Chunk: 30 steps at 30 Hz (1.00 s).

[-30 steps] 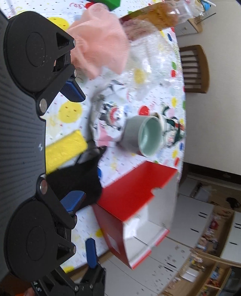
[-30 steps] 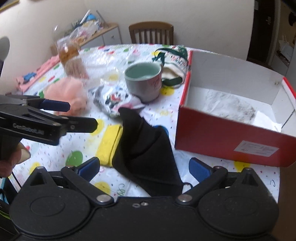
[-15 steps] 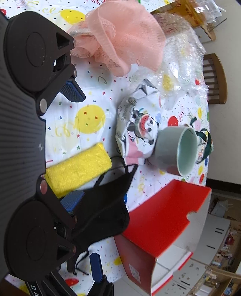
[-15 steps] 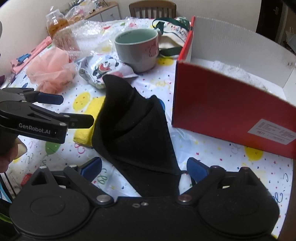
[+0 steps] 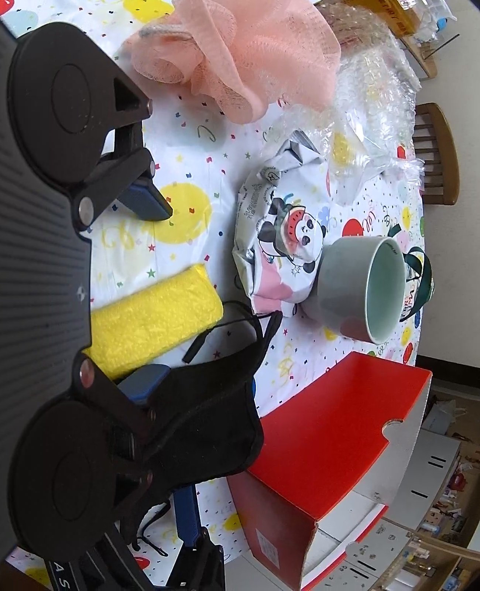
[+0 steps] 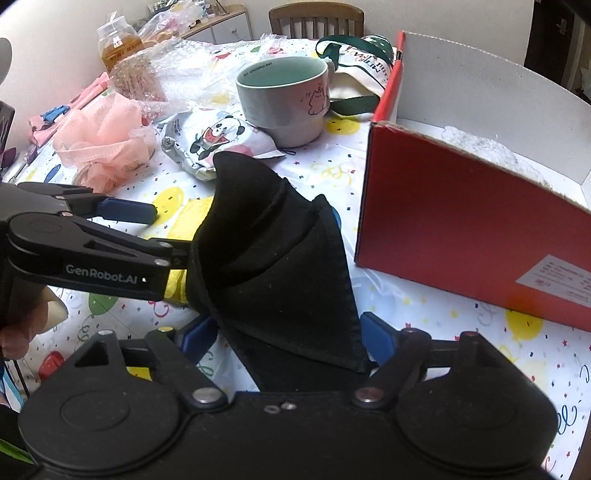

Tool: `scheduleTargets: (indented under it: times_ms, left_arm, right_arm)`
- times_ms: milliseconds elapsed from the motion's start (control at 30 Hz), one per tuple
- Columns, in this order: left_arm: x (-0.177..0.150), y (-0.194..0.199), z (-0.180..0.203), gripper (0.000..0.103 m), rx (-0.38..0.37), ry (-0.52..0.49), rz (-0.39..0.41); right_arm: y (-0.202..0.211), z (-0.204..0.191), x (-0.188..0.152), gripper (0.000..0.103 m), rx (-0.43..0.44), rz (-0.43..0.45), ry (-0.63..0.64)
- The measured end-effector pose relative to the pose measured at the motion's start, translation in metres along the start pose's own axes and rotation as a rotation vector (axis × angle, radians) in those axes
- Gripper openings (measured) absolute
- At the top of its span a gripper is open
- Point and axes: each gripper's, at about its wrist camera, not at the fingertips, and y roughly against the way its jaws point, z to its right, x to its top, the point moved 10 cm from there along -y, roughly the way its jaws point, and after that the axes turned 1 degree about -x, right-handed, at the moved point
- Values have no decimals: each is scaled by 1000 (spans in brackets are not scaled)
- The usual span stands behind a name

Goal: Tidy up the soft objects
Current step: 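Grasp the black face mask with the right tool while the left tool grasps the yellow sponge cloth, then carry the mask and yellow cloth with both tools into the shoebox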

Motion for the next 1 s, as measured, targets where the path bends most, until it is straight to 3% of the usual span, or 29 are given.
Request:
scheduleTargets:
  times_ms: [167,233,333,400,500,600,700,1000]
  left_arm:
    - [2,0,6,64,-7,-23,5]
    - [3,1,10,51,-21,-26,6]
    - [2,2,13,49,-34,-33,4]
    - [3,1,12,49,-38,-27,2]
    - [2,2,11,48,-39,-21,0]
    - [2,3,9,48,-35,-26,1]
    - [3,4,6,48,-34,-18,1]
    - [3,18,-7,43,-44,34,6]
  right_arm:
    - [3,-1,0,70,-9,6,-9]
    - [4,-1,1,63,-18,11,-11]
    - [7,-1,1,52,-30,17,-8]
    - [9,-1,2,37,-35,24,-8]
    - [12,0,2,24,-43,35,-19]
    - [17,0,3,13,-56,51,-23]
    - [25,-3,5,8,-54,75,-26]
    - [57,-15,15,6,-40,162,-41]
